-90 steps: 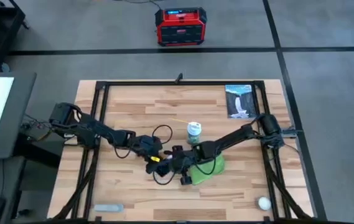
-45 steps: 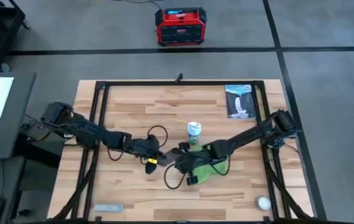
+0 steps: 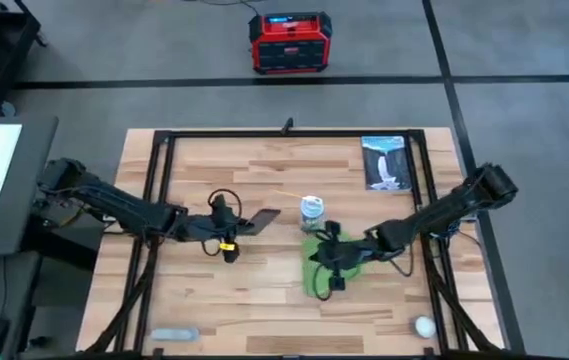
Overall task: Apply microfiber cloth
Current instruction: Spray the front of the pink phone using the white spray bottle
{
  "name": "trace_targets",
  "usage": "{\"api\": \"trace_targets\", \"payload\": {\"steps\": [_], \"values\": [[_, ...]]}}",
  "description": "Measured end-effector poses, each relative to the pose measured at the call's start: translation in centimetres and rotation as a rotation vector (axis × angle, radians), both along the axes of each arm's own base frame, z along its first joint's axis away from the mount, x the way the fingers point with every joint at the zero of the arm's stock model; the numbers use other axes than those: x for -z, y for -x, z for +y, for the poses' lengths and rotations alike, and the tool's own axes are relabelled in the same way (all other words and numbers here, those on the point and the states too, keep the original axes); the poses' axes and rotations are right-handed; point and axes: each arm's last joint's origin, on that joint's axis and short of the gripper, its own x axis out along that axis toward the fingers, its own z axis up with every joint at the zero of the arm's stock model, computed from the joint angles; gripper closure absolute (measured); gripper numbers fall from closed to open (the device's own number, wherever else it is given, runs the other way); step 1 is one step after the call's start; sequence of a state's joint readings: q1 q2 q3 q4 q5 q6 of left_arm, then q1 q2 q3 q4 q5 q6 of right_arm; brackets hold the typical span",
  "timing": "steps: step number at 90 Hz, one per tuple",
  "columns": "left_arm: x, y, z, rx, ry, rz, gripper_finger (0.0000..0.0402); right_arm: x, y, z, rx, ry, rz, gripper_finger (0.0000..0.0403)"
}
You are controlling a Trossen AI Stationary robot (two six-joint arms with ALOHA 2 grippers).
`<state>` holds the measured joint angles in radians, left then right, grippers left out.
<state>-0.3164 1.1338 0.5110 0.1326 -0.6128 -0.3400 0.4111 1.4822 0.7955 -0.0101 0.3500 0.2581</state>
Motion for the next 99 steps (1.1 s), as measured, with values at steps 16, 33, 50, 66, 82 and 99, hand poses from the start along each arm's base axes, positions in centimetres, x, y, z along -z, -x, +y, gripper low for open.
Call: {"api": "trace_targets", "payload": {"steps": [16, 33, 50, 66, 82, 99], "values": [[-0.7, 0.4, 0.1, -0.106, -0.089, -0.043, 0.0397, 0.2, 1.8, -0.1, 0.045, -0.021, -0.026, 0.0403], [-0.9, 0.5, 0.5, -0.222, -0.166, -0.049, 0.0397, 0.8, 2.3, -0.2, 0.07, -0.024, -0.017, 0.0403], [-0.6, 0.9, 0.8, -0.339, -0.226, -0.061, 0.0397, 0.4, 2.2, -0.3, 0.096, 0.017, -0.061, 0.0403], [1.2, 1.8, 1.3, -0.371, -0.2, -0.134, 0.0397, -1.3, 2.8, -0.4, 0.062, 0.035, -0.119, 0.0403], [2.9, 3.1, 1.7, -0.375, -0.173, -0.231, 0.0397, -4.4, 5.7, -0.2, -0.049, 0.079, -0.253, 0.0403], [3.6, 3.8, 1.9, -0.311, -0.177, -0.266, 0.0397, -3.4, 10.1, -2.0, -0.099, 0.023, -0.424, 0.0403]]}}
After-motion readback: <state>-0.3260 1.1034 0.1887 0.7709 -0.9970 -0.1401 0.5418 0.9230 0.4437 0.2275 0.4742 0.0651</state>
